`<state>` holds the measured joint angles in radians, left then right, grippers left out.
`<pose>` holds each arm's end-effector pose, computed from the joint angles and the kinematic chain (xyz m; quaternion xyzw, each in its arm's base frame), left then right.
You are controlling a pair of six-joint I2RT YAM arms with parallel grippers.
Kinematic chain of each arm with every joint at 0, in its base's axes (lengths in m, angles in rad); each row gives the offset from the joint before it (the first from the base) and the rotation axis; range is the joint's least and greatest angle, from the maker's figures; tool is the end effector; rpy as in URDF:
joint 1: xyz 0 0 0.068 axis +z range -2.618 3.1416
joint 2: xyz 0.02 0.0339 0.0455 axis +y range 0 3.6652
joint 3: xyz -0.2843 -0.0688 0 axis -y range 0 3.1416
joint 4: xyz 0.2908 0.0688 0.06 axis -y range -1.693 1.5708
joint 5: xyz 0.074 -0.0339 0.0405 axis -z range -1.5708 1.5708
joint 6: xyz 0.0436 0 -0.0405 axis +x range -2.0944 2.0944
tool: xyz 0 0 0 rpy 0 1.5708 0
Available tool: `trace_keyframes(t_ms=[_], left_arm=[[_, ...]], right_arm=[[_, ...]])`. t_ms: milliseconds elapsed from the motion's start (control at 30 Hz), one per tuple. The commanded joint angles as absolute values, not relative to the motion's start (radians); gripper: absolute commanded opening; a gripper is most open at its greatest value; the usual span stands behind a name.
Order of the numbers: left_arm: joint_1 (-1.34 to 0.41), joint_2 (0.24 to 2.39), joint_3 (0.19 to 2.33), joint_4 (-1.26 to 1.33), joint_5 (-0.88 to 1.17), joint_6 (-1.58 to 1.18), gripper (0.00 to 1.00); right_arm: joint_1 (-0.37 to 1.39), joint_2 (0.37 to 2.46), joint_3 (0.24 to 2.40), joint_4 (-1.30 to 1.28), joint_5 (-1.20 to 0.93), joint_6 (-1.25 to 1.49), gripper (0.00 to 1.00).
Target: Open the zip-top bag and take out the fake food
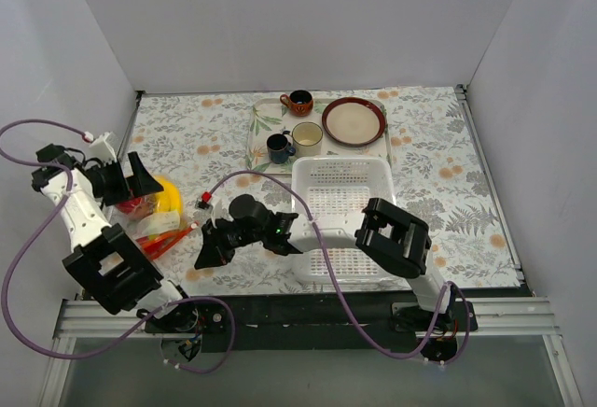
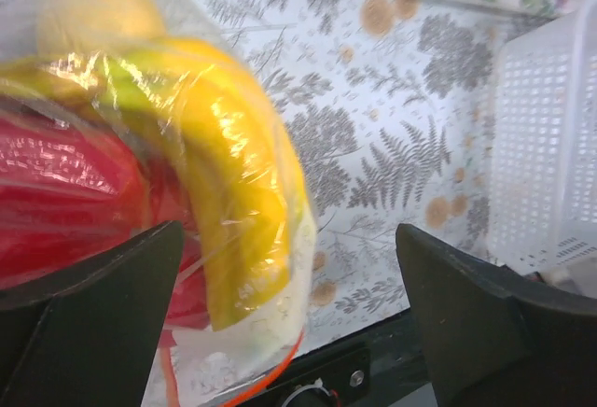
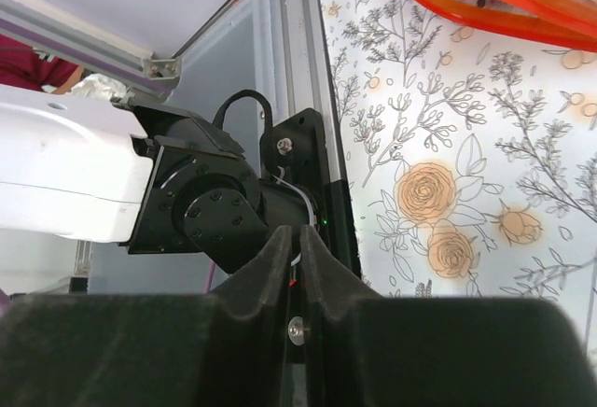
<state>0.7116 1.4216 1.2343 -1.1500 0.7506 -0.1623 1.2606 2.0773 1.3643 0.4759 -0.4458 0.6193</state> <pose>0.2460 0.1728 0.2964 -0.3524 0.8553 -0.3210 0.2030 0.1431 0.5079 0.1907 -0.3713 0.6842 0.5896 0.2155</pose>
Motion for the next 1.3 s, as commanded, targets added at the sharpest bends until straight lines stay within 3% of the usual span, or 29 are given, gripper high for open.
trace_keyframes(t_ms=[0,167,233,367,467,967,1267], left_arm=[[0.710,1.385,1.400,-1.324,0.908,-0.138,0.98],[0.712,1.379,1.532,-1.257,0.852,-0.201,0.98],[0.712,1.350,1.520,-1.172,0.716,-0.213,0.98],[0.712,1.267,1.263,-0.692,0.412,-0.252,0.98],[0.712,1.317,1.215,-0.623,0.341,-0.216,0.98],[0.732,1.385,0.876,-0.517,0.288,-0.065,0.96],[0.948,1.322,0.718,-0.555,0.334,0.067,0.98]], right_arm=[[1.253,1.996,1.350,0.427,-0.394,0.589,0.20],[1.253,1.947,1.322,0.367,-0.353,0.560,0.24],[1.253,1.919,1.299,0.350,-0.345,0.554,0.24],[1.253,1.852,1.233,0.357,-0.328,0.557,0.24],[1.253,1.803,1.171,0.383,-0.316,0.569,0.24],[1.256,1.667,0.999,0.419,-0.272,0.607,0.24],[1.267,1.727,1.058,0.302,-0.261,0.584,0.24]])
